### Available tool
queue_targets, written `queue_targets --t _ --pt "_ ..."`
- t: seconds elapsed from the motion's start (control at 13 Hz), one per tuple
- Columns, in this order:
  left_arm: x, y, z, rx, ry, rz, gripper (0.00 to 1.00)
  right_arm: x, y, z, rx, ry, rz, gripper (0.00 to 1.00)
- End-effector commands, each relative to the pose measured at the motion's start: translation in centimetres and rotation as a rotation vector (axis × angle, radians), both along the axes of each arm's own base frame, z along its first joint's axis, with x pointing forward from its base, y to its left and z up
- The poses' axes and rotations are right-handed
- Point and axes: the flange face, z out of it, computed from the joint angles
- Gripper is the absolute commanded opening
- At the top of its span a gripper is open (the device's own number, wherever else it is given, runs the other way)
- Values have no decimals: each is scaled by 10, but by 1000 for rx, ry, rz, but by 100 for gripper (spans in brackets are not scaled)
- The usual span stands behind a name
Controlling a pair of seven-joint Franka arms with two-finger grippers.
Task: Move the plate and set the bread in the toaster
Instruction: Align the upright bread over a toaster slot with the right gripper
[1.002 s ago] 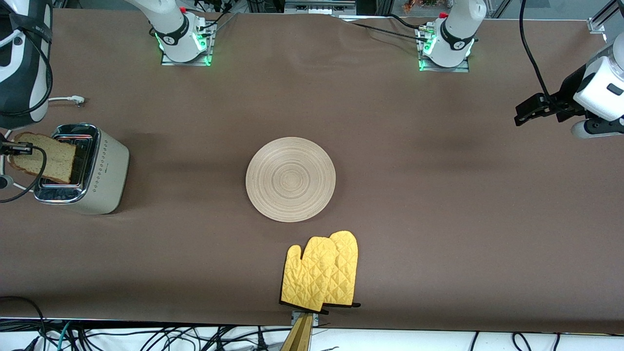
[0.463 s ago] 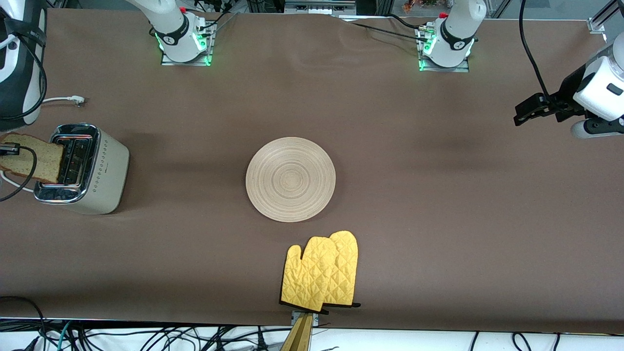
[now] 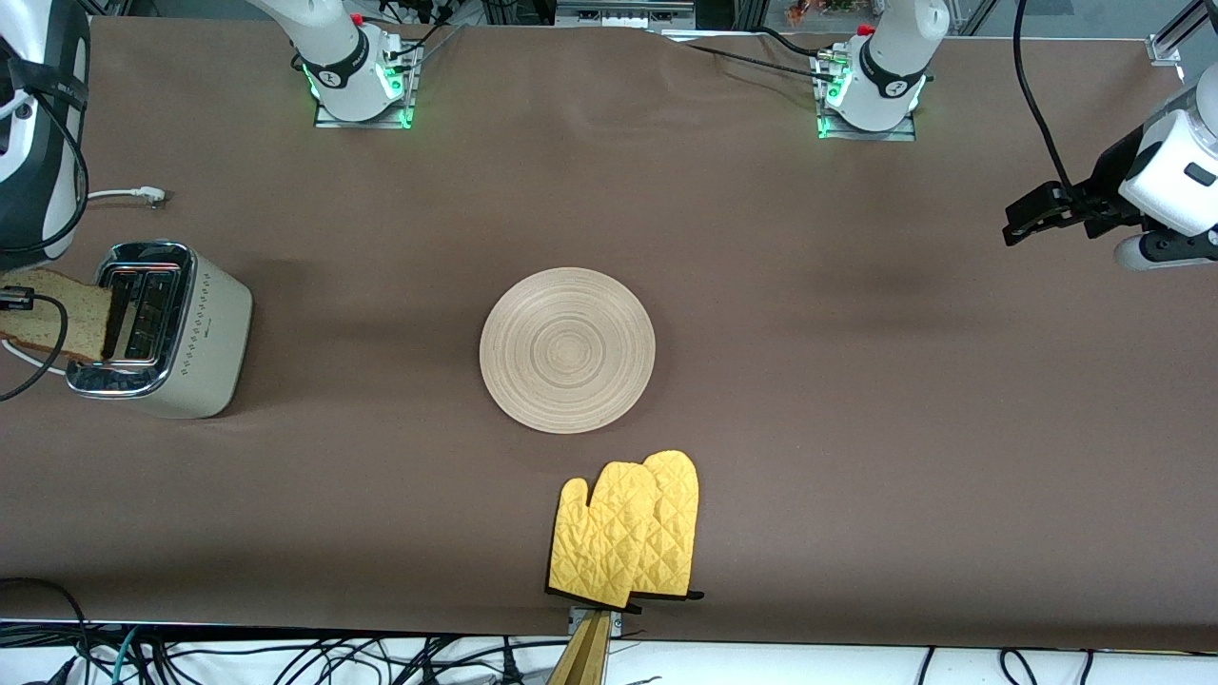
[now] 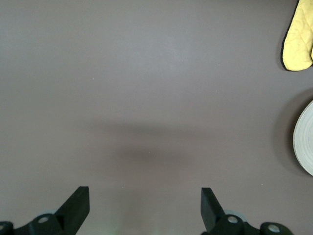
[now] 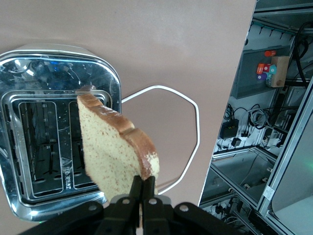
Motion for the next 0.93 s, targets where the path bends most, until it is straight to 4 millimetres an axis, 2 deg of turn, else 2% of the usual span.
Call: queue_targets --t 0.0,0.46,0.85 --pt "-5 1 3 -25 5 -12 100 2 -9 0 -5 4 10 0" --pt "-4 1 3 -26 7 -14 100 3 2 -10 3 19 1 0" --pt "-4 1 3 -26 4 -12 100 -3 0 -13 13 64 -21 0"
